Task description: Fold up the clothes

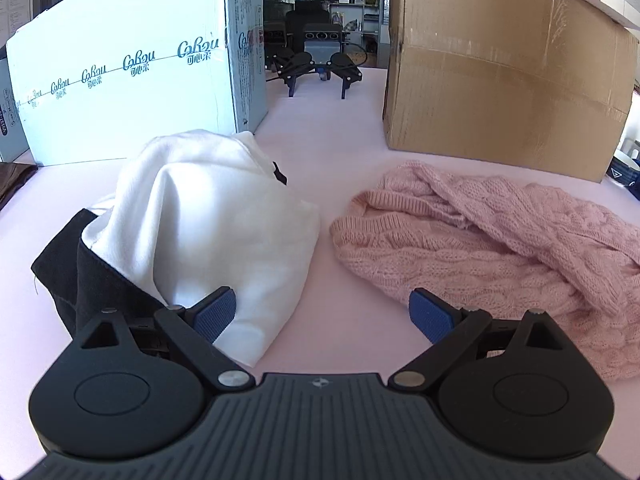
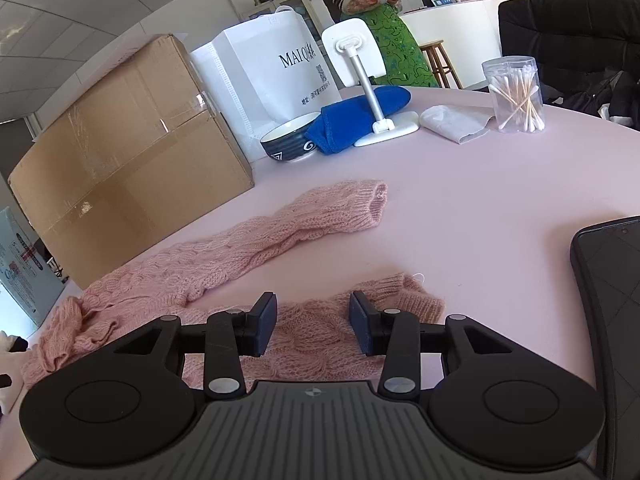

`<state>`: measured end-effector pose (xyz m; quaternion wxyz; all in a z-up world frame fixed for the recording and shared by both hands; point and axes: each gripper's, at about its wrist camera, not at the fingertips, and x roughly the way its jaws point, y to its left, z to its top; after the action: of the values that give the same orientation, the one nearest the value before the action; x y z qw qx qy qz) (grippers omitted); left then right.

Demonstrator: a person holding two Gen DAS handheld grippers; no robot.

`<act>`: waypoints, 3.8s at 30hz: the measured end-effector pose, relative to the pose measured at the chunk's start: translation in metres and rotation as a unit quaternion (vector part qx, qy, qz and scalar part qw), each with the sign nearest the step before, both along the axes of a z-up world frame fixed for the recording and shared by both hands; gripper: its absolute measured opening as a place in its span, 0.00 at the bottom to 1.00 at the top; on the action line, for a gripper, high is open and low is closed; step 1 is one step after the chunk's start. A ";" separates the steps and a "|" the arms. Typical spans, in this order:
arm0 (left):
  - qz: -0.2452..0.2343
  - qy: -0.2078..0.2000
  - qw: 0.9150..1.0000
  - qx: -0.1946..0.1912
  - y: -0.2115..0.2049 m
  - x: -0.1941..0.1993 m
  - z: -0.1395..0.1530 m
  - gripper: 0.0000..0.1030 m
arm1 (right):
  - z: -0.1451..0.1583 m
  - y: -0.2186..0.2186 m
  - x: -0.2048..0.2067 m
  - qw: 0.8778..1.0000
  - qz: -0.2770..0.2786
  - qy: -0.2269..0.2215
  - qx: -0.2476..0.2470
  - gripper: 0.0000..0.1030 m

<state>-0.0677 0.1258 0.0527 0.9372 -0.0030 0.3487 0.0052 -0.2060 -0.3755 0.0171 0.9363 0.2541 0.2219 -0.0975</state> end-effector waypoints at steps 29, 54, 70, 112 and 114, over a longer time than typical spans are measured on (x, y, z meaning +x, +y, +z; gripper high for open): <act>0.076 0.146 0.939 -0.302 0.015 0.077 -0.009 0.31 | -0.004 -0.009 -0.006 0.998 0.017 -0.028 0.050 0.51; 0.066 0.148 0.932 -0.324 0.056 0.029 -0.021 0.10 | -0.004 0.002 -0.039 0.979 0.036 -0.018 0.202 0.73; 0.066 0.143 0.938 -0.309 0.079 -0.019 -0.014 0.13 | -0.004 0.003 -0.020 0.947 0.014 0.035 0.319 0.70; 0.018 0.160 0.921 -0.355 0.071 -0.053 -0.011 0.09 | 0.021 0.001 -0.061 0.966 0.021 -0.002 0.257 0.05; 0.018 0.166 0.921 -0.353 0.071 -0.056 -0.012 0.09 | 0.022 0.000 -0.063 0.965 0.024 0.002 0.263 0.05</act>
<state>-0.1235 0.1970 0.0408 0.8039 -0.3391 0.4781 -0.1013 -0.2691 -0.3756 0.0396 0.8382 0.4857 0.2477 -0.0138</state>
